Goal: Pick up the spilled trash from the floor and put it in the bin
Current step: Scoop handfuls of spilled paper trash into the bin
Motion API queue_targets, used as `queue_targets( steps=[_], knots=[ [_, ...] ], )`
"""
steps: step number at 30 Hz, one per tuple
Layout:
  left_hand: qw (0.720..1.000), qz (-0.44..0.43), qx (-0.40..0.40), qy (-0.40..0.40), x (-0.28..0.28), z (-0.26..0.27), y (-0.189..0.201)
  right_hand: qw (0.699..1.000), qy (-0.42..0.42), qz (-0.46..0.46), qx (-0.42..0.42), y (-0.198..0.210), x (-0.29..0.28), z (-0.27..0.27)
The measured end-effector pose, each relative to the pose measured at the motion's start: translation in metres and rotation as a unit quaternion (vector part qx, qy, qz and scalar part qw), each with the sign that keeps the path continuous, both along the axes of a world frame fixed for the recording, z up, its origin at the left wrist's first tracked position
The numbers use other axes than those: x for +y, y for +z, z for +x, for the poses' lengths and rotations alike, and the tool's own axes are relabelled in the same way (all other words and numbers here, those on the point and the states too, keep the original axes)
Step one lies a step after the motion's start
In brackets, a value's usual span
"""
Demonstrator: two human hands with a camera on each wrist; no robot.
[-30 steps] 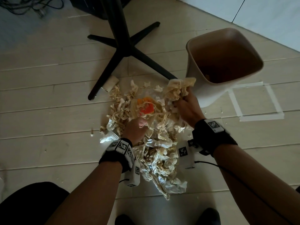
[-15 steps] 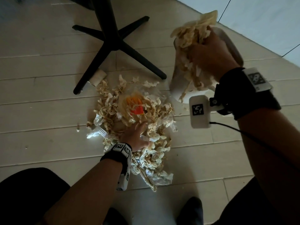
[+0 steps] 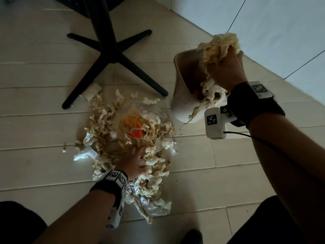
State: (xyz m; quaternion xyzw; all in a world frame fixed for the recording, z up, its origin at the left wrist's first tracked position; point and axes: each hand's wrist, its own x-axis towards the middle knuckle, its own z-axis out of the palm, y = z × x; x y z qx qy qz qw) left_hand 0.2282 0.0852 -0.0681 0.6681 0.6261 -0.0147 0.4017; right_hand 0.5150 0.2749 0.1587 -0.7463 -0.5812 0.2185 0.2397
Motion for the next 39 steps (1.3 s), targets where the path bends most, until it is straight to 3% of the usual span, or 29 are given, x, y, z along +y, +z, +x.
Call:
queue_targets(
  steps=[5, 11, 15, 21, 24, 28, 34, 36, 39],
  knots=[
    [1.0, -0.019, -0.006, 0.006, -0.004, -0.001, -0.007, 0.993, 0.016, -0.103, -0.052, -0.026, 0.004, 0.001],
    [0.999, -0.018, 0.039, 0.002, -0.007, 0.002, -0.018, 0.965, 0.125, -0.21, -0.092, -0.031, -0.007, -0.009],
    [0.998, -0.032, 0.061, 0.003, -0.015, 0.004, -0.022, 0.97, 0.155, -0.168, -0.083, -0.021, -0.014, -0.015],
    [0.988, 0.071, 0.133, -0.026, -0.014, 0.007, 0.002, 0.98, 0.181, -0.023, -0.082, 0.0, -0.03, -0.034],
    [0.998, 0.046, 0.048, 0.016, -0.009, 0.004, 0.015, 0.971, 0.224, 0.029, -0.075, 0.0, -0.041, -0.053],
    [0.997, 0.045, -0.018, 0.051, -0.002, -0.006, 0.035, 0.962, 0.256, 0.007, -0.098, -0.01, -0.054, -0.061],
    [0.989, 0.097, -0.066, 0.095, 0.011, -0.018, 0.068, 0.977, 0.207, 0.035, -0.029, -0.017, -0.074, -0.064],
    [0.984, 0.098, -0.097, 0.117, 0.016, -0.019, 0.079, 0.973, 0.23, -0.003, 0.03, -0.024, -0.086, -0.075],
    [0.971, 0.118, -0.145, 0.149, 0.024, -0.012, 0.099, 0.945, 0.264, -0.141, 0.128, -0.038, -0.105, -0.09]
  ],
)
